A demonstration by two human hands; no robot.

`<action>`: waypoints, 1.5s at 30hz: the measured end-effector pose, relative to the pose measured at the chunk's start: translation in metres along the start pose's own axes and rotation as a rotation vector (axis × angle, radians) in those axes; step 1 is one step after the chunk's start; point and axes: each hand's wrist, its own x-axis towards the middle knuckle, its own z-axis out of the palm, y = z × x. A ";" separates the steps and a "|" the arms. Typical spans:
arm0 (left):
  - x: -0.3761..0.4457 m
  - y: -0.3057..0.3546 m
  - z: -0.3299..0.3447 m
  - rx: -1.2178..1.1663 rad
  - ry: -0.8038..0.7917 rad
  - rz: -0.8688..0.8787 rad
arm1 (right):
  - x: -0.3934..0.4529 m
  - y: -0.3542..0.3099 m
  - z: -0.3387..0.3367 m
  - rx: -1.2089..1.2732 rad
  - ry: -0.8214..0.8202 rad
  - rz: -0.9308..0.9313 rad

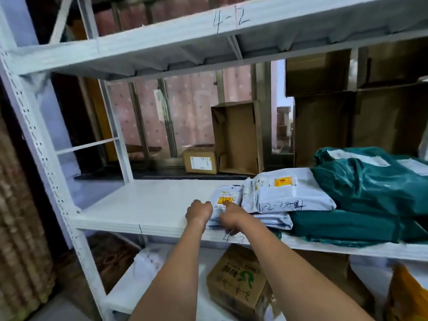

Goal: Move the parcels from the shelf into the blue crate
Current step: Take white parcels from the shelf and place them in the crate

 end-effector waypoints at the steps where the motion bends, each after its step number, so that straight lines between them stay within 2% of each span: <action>1: 0.005 0.000 0.002 0.031 -0.005 0.017 | 0.004 0.002 0.002 -0.008 -0.008 0.002; 3: 0.015 -0.004 0.007 0.065 -0.019 0.024 | 0.010 0.007 0.006 -0.047 -0.028 0.014; 5: 0.034 -0.012 0.017 0.066 -0.071 0.006 | 0.015 0.010 0.012 -0.188 -0.014 0.013; 9: 0.099 -0.049 0.048 0.036 -0.159 -0.059 | 0.021 0.016 0.026 -0.348 0.015 -0.034; 13: 0.047 -0.036 0.020 0.056 -0.071 -0.042 | 0.014 0.013 0.024 -0.347 -0.018 -0.039; 15: 0.040 -0.042 0.011 0.014 -0.090 -0.071 | 0.010 0.012 0.023 -0.240 -0.009 -0.052; 17: 0.046 -0.052 0.003 -0.028 -0.134 -0.116 | 0.009 0.011 0.025 -0.204 0.074 -0.092; 21: 0.062 -0.076 -0.007 -0.150 -0.276 -0.220 | 0.005 0.016 0.030 -0.306 0.274 -0.174; 24: 0.025 -0.080 -0.026 -0.301 -0.471 -0.304 | 0.001 0.023 0.031 -0.192 0.367 -0.187; 27: 0.002 -0.101 -0.037 -0.340 -0.636 -0.296 | -0.006 0.033 0.025 -0.088 0.479 -0.171; 29: -0.006 -0.121 -0.042 -0.360 -0.713 -0.273 | -0.010 0.042 0.027 -0.068 0.491 -0.150; 31: -0.010 -0.145 -0.046 -0.336 -0.757 -0.237 | -0.012 0.053 0.037 -0.090 0.411 -0.125; 34: -0.017 -0.173 -0.047 -0.279 -0.831 -0.187 | -0.010 0.069 0.060 -0.099 0.162 -0.078; 37: -0.022 -0.196 -0.039 -0.216 -0.891 -0.204 | -0.014 0.091 0.081 0.259 0.024 -0.062; 39: -0.025 -0.212 -0.030 -0.074 -0.950 -0.233 | -0.019 0.113 0.088 0.462 -0.092 -0.061; 41: -0.032 -0.231 -0.015 0.043 -1.003 -0.262 | -0.028 0.143 0.095 0.530 -0.226 -0.025; 45: -0.051 -0.270 0.032 0.033 -0.971 -0.186 | -0.037 0.221 0.118 0.558 -0.353 0.114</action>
